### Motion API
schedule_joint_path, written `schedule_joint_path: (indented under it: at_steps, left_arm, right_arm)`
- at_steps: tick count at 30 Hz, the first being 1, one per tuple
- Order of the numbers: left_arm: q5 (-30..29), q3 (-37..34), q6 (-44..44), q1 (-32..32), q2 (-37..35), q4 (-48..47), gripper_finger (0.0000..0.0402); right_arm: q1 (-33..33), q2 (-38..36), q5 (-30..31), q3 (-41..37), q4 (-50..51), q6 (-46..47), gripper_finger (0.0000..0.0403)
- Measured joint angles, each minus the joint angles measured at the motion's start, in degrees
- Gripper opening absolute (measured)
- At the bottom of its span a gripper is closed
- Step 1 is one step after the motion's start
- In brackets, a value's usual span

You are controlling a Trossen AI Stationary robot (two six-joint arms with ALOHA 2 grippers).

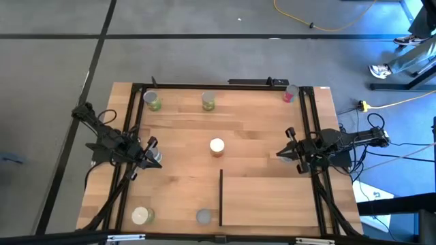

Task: Pick and place cans onto a shelf
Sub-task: Put the left canned pears on the shelf

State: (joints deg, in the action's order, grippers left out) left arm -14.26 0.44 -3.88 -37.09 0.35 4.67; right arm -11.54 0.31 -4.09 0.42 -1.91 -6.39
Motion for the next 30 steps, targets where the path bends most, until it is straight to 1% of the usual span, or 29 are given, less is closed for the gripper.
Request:
schedule_joint_path:
  at_steps: [7, 12, 14, 16, 18, 20, 22, 24, 27, 30]
  left_arm:
    - [0.0, 0.0, 0.2, 0.0, 0.0, 0.0, 0.0000]
    - [-4.5, 0.0, 9.0, 0.0, 0.0, 1.8, 0.0000]
    - [-7.4, 0.0, 10.3, 0.0, 0.0, 3.9, 0.0000]
    - [-12.6, 0.9, 9.2, 0.0, 0.0, 4.5, 0.0000]
    - [-18.0, 2.8, 7.2, 0.0, 0.0, 4.8, 0.0000]
    - [-21.1, 5.2, 6.7, 0.0, 0.0, 4.2, 0.0000]
    - [-21.9, 9.0, 6.7, 0.0, 0.0, 1.1, 0.0000]
    - [-22.1, 14.2, 5.5, 0.0, 0.3, -4.2, 0.0000]
    - [-23.0, 22.7, 0.7, 0.0, 3.1, -16.8, 0.0000]
    - [-25.3, 31.7, -3.2, 0.0, 8.1, -27.6, 0.0000]
  right_arm:
    - [0.0, 0.0, 0.0, 0.0, 0.0, 0.0, 0.0021]
    - [0.0, 0.0, 0.0, 0.0, 0.0, -0.2, 0.0021]
    - [0.0, 0.0, 0.0, 0.0, -0.4, 0.7, 0.0021]
    - [0.0, 0.0, 0.0, 0.0, -2.0, 2.0, 0.0021]
    - [0.0, 0.0, 0.0, 0.0, -4.3, 2.9, 0.0021]
    - [0.0, 0.0, 0.0, 0.0, -7.1, 2.8, 0.0021]
    - [0.0, 0.0, 1.2, 0.0, -8.9, 2.4, 0.0021]
    - [0.0, 0.0, 3.5, 0.0, -10.0, 2.3, 0.0021]
    - [0.0, 0.0, 7.6, 0.0, -10.2, 2.3, 0.0021]
    - [0.0, 0.0, 10.4, 0.0, -10.3, 1.8, 0.0021]
